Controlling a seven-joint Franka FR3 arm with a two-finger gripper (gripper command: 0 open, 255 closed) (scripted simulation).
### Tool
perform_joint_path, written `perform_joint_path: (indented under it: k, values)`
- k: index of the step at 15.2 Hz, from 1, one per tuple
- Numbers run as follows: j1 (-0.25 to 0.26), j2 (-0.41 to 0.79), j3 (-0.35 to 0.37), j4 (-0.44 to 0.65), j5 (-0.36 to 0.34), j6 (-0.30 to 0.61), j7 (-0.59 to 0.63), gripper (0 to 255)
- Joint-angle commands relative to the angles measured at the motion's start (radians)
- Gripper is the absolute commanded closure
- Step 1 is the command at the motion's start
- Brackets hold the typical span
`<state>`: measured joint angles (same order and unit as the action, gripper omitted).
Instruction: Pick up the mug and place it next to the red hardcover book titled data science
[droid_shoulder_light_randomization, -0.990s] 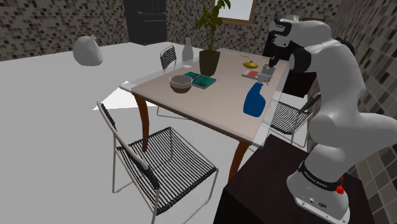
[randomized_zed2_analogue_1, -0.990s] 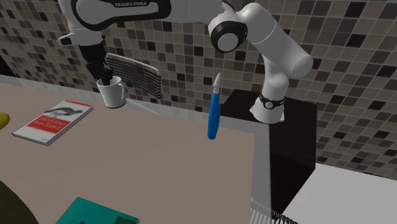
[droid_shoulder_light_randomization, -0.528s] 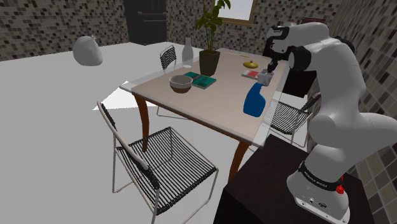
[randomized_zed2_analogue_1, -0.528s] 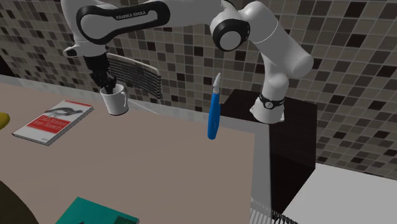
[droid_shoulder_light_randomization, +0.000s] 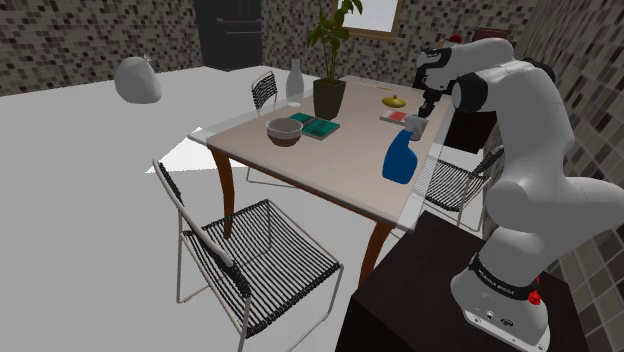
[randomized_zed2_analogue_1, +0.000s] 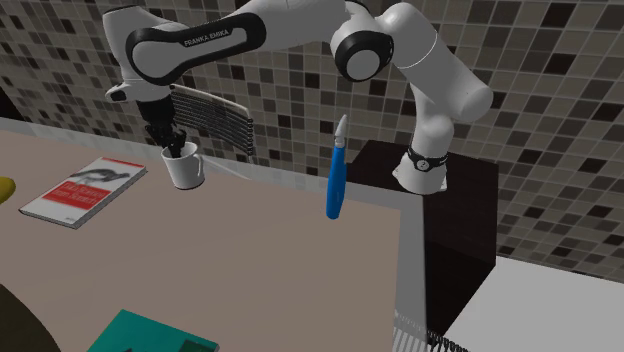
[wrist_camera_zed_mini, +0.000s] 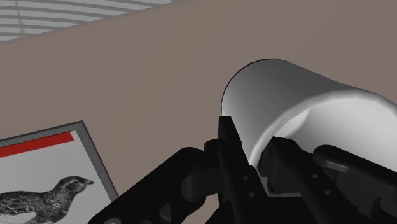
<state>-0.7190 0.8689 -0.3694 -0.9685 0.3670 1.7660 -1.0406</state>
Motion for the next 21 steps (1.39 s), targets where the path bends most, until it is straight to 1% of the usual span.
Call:
perform_joint_path:
  k: [1,5,6,11,15,21]
  values:
    - [0.0,0.0,0.0,-0.001,0.0,0.001,0.0,255]
    - [0.0,0.0,0.0,-0.001,0.0,0.001,0.0,255]
    - [0.0,0.0,0.0,-0.001,0.0,0.002,0.0,0]
    - [0.0,0.0,0.0,-0.001,0.0,0.002,0.0,0]
    - [-0.036,0.016,0.002,0.161,-0.004,-0.136,0.021,0]
    - [-0.036,0.017,0.002,0.161,-0.004,-0.136,0.021,0]
